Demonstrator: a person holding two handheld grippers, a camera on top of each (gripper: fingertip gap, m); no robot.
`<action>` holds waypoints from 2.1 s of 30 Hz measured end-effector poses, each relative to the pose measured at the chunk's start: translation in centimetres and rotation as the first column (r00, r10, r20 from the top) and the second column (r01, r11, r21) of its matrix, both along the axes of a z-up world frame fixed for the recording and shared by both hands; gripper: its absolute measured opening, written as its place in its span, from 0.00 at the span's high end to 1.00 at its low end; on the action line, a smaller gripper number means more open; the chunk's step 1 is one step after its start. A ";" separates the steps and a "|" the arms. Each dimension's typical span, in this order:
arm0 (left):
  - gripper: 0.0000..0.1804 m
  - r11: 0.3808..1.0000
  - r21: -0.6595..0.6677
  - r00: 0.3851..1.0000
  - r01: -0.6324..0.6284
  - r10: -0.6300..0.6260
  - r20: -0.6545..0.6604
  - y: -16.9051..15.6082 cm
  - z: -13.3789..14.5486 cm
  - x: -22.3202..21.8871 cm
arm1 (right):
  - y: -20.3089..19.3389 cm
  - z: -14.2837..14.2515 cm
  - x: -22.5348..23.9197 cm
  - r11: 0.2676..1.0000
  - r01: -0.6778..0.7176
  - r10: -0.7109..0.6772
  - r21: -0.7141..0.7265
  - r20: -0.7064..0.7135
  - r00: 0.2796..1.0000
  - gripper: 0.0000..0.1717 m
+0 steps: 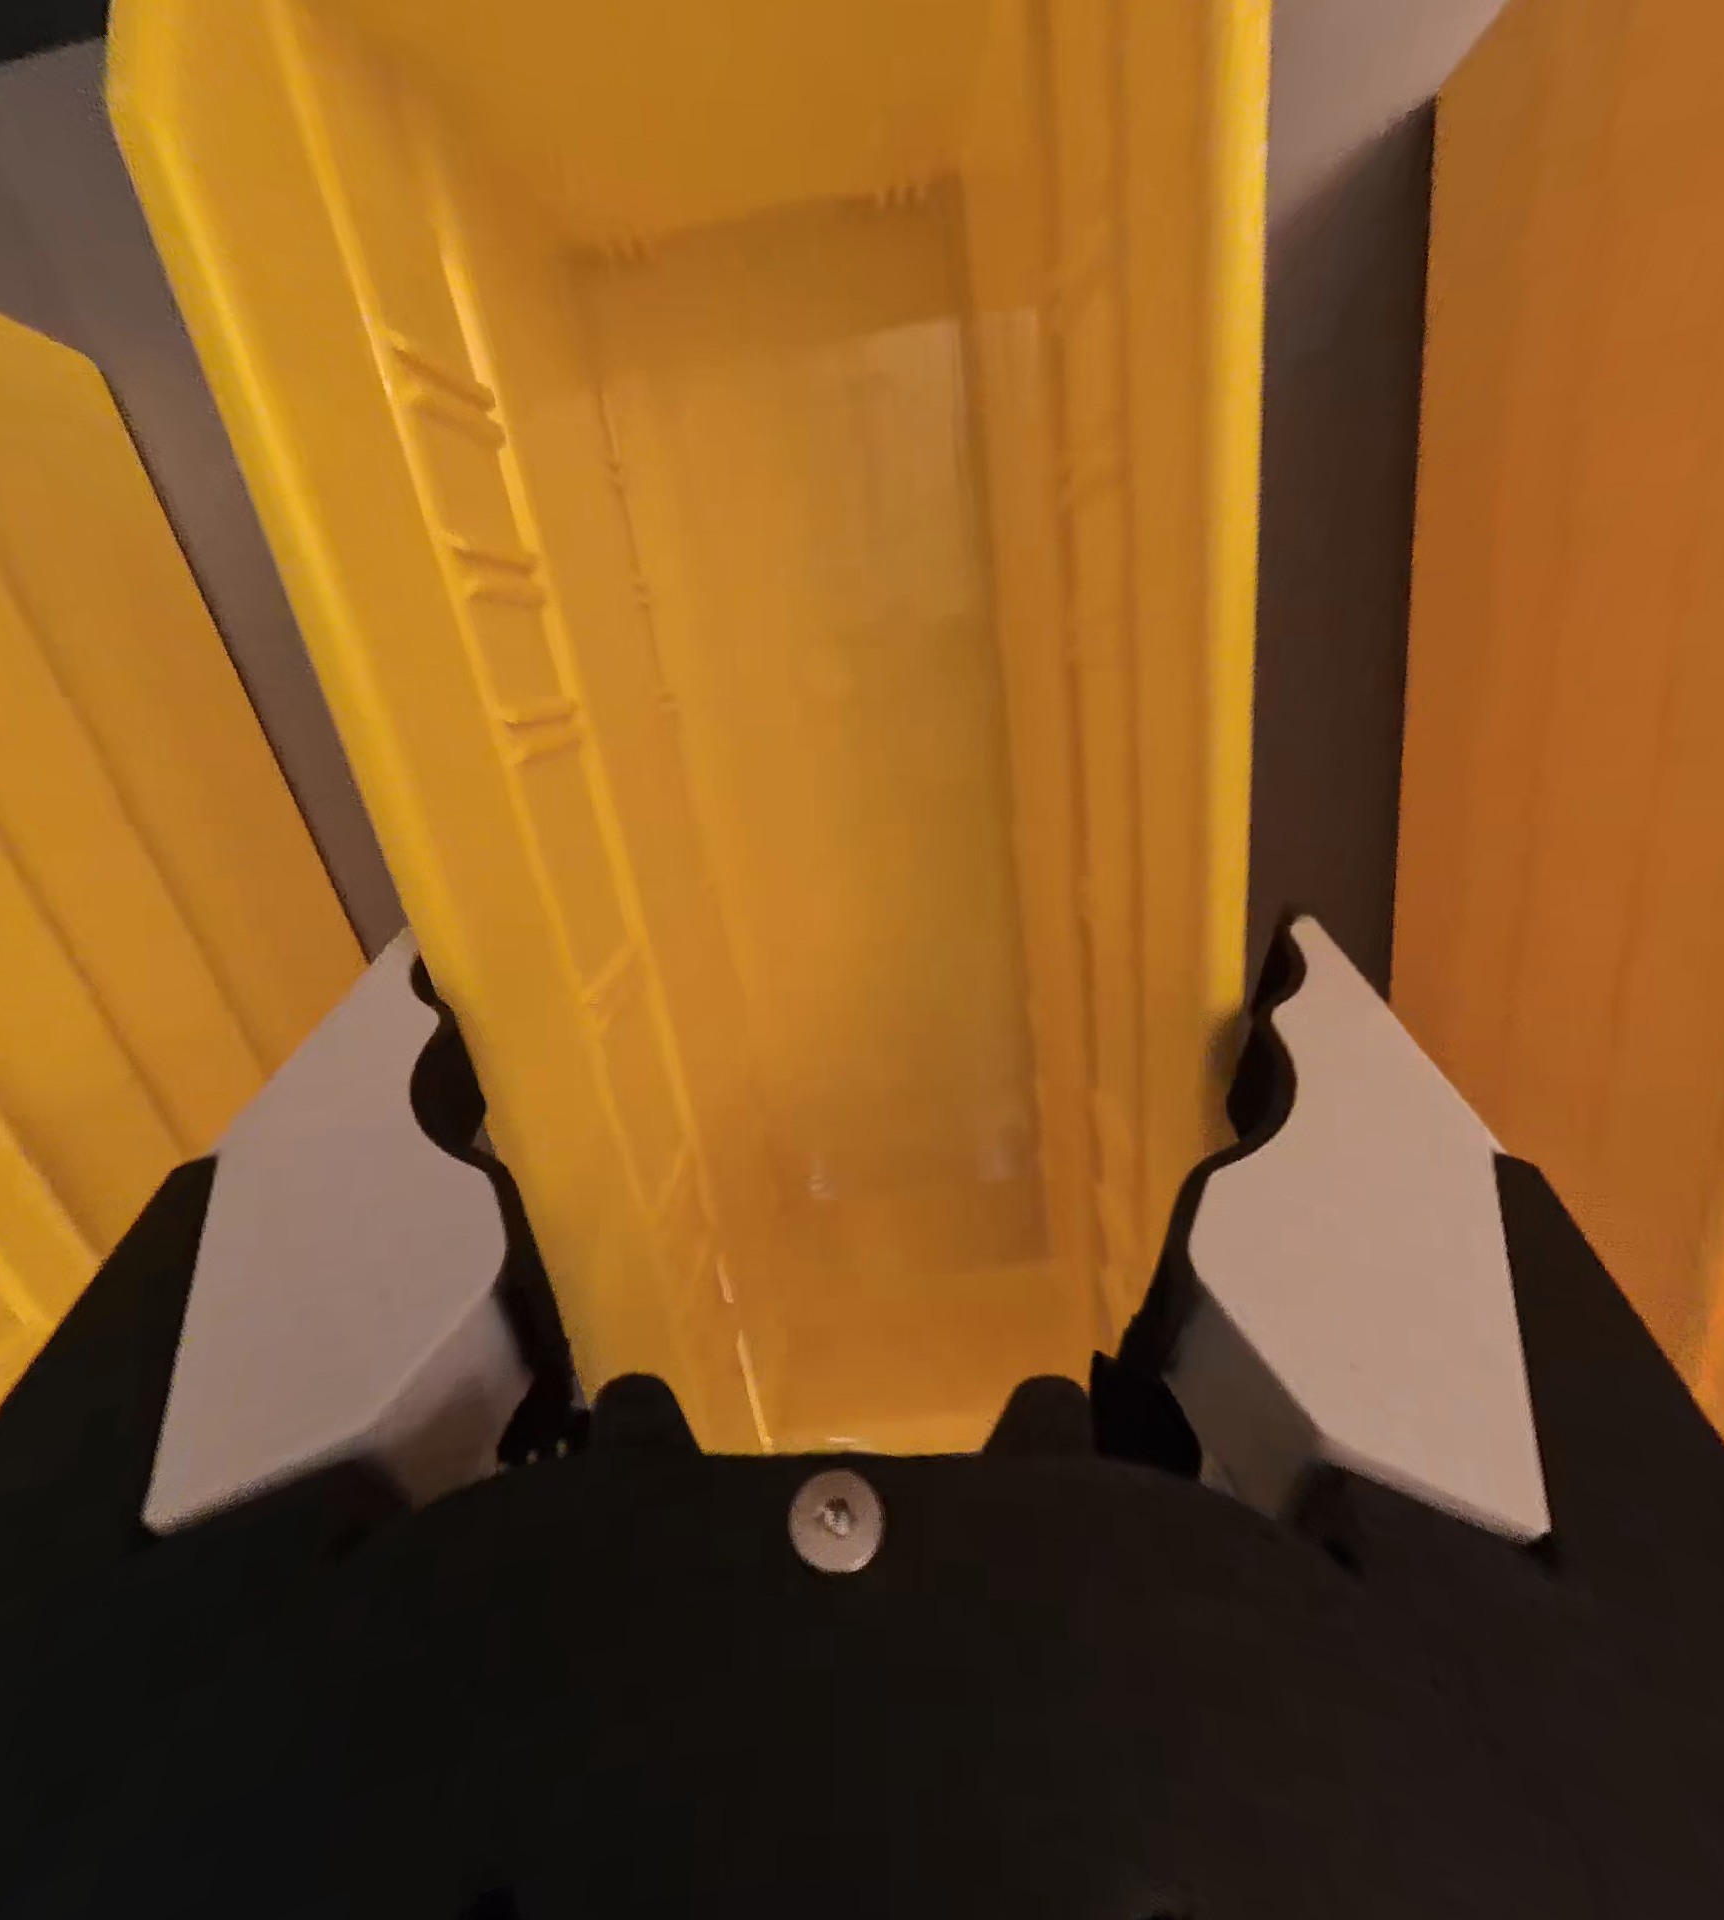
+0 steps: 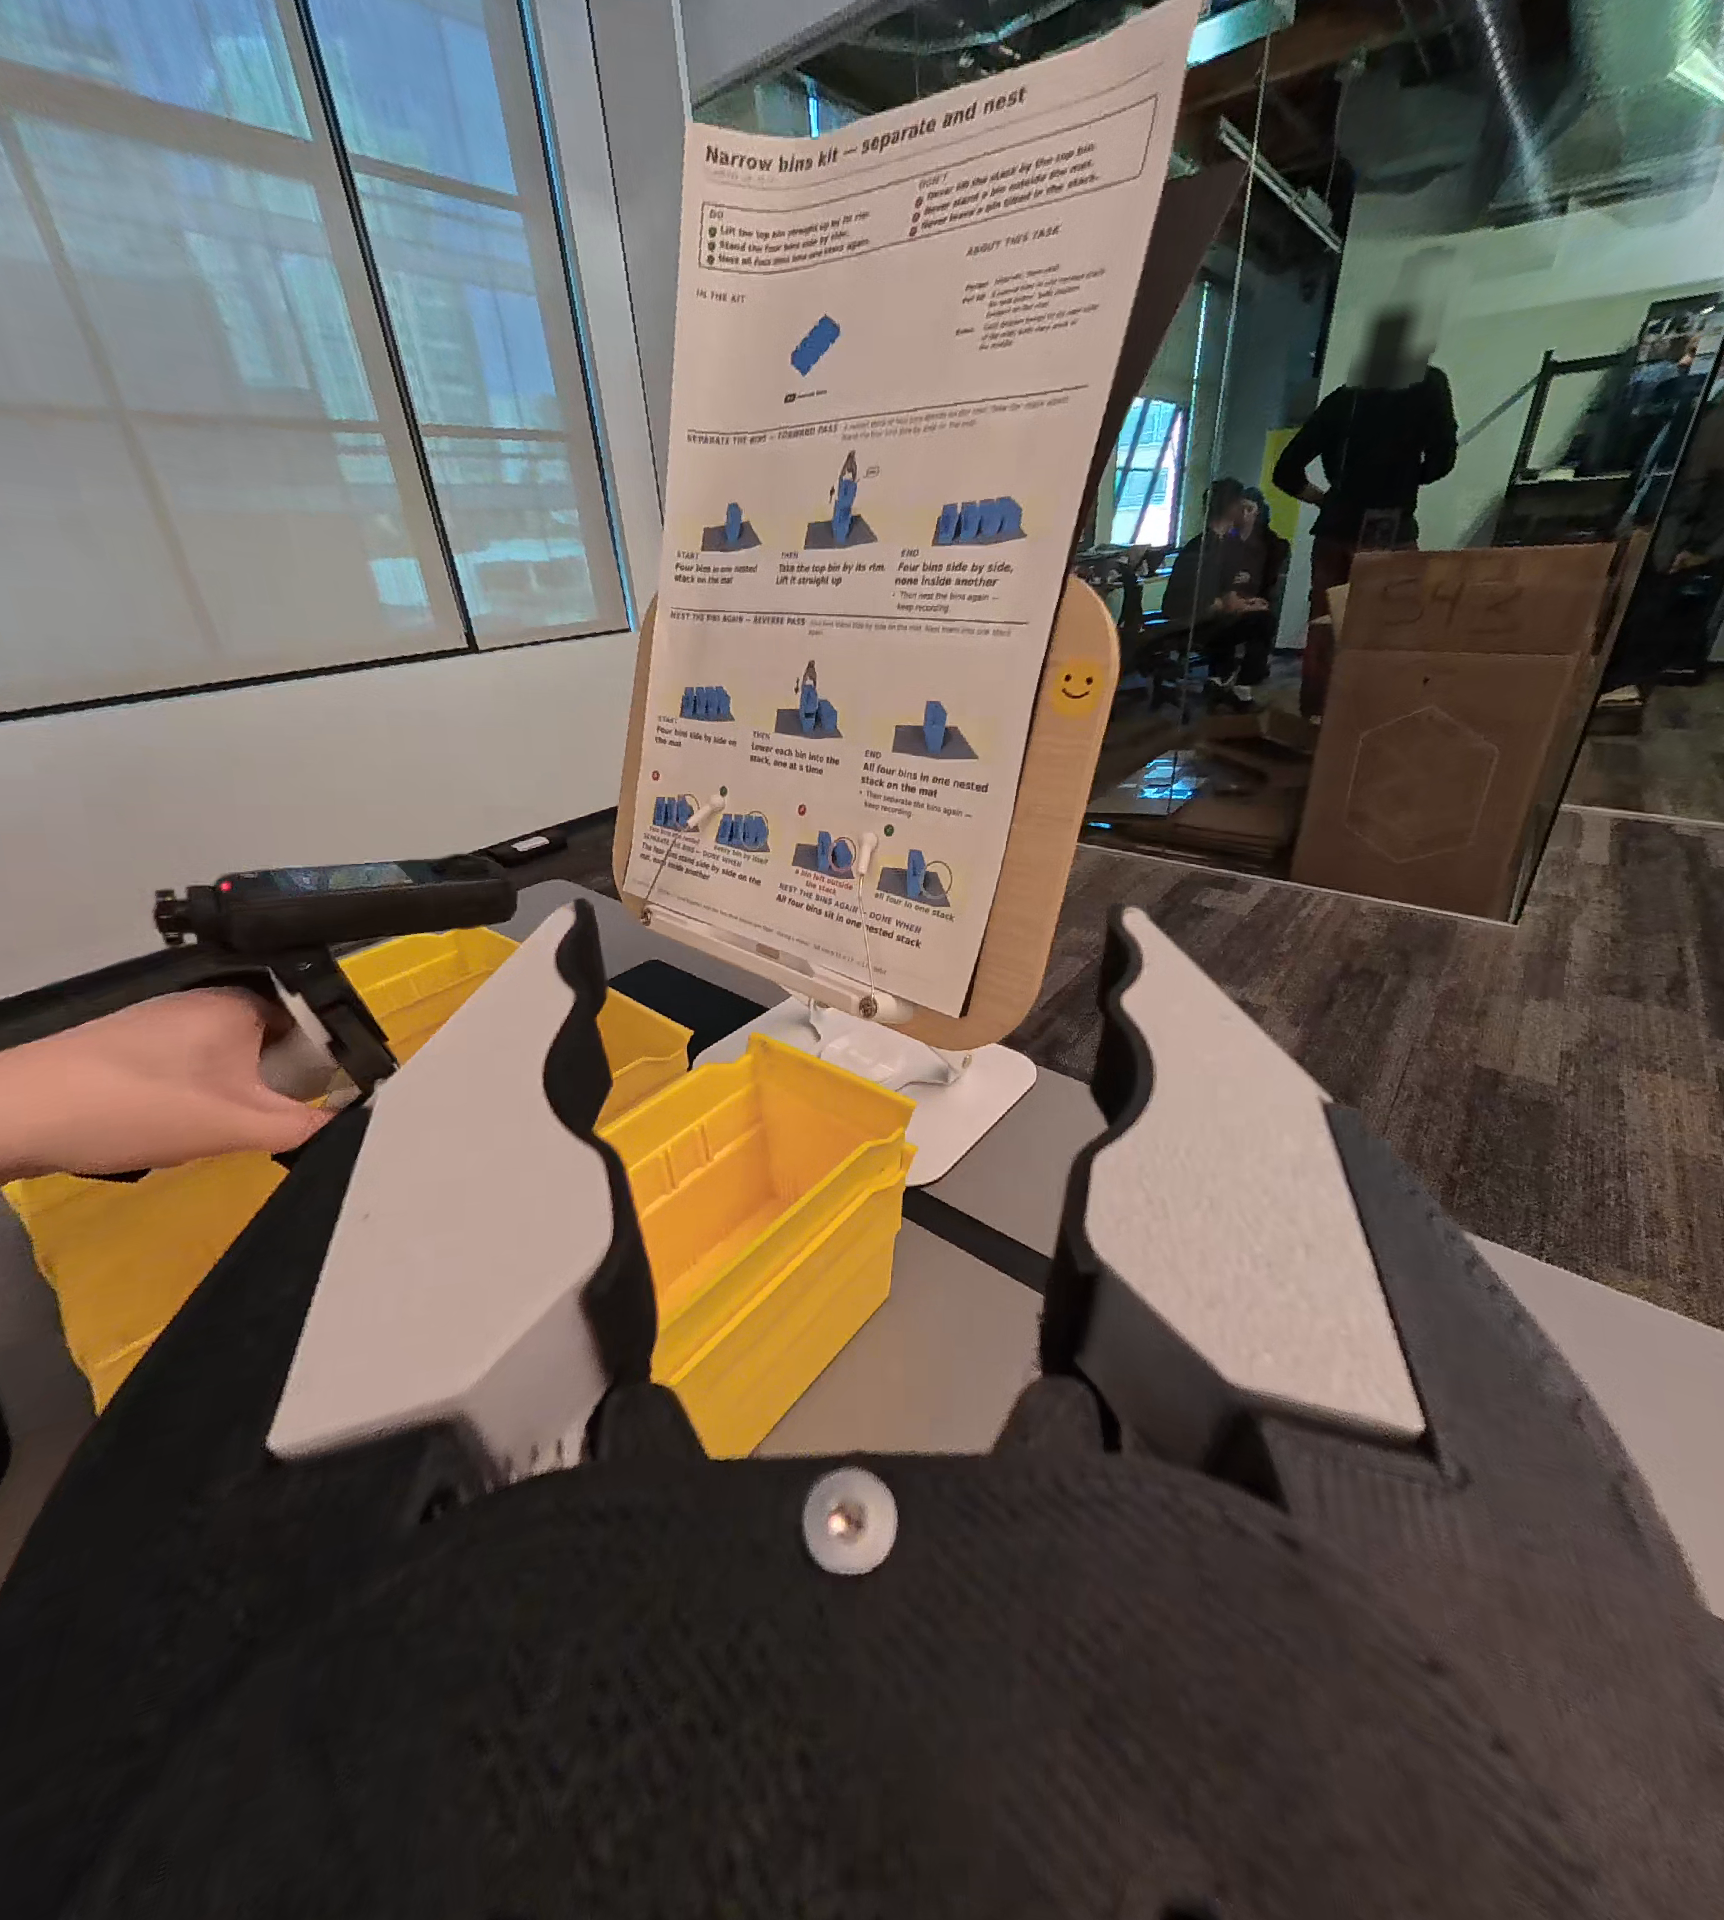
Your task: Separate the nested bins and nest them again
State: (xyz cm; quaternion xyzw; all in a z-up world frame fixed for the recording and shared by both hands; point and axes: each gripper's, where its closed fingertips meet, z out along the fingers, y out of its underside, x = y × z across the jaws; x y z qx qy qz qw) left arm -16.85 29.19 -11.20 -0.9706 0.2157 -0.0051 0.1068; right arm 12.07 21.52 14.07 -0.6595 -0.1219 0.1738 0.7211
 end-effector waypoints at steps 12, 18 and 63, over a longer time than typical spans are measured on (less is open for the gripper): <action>0.36 0.996 -0.087 0.997 -0.002 -0.005 -0.080 -0.8 1.0 -0.5 | 0.0 0.2 0.7 1.000 -0.023 0.023 -0.003 -0.036 0.999 0.46; 0.38 0.998 -0.067 0.991 0.014 -0.023 -0.129 -1.1 3.5 -0.9 | 0.1 -0.1 0.6 0.999 -0.036 0.035 -0.016 -0.043 0.998 0.46; 0.33 0.977 -0.202 0.997 -0.072 0.072 -0.004 -5.4 8.4 15.8 | 2.7 -5.5 0.5 0.965 -0.091 0.080 -0.246 -0.055 0.995 0.45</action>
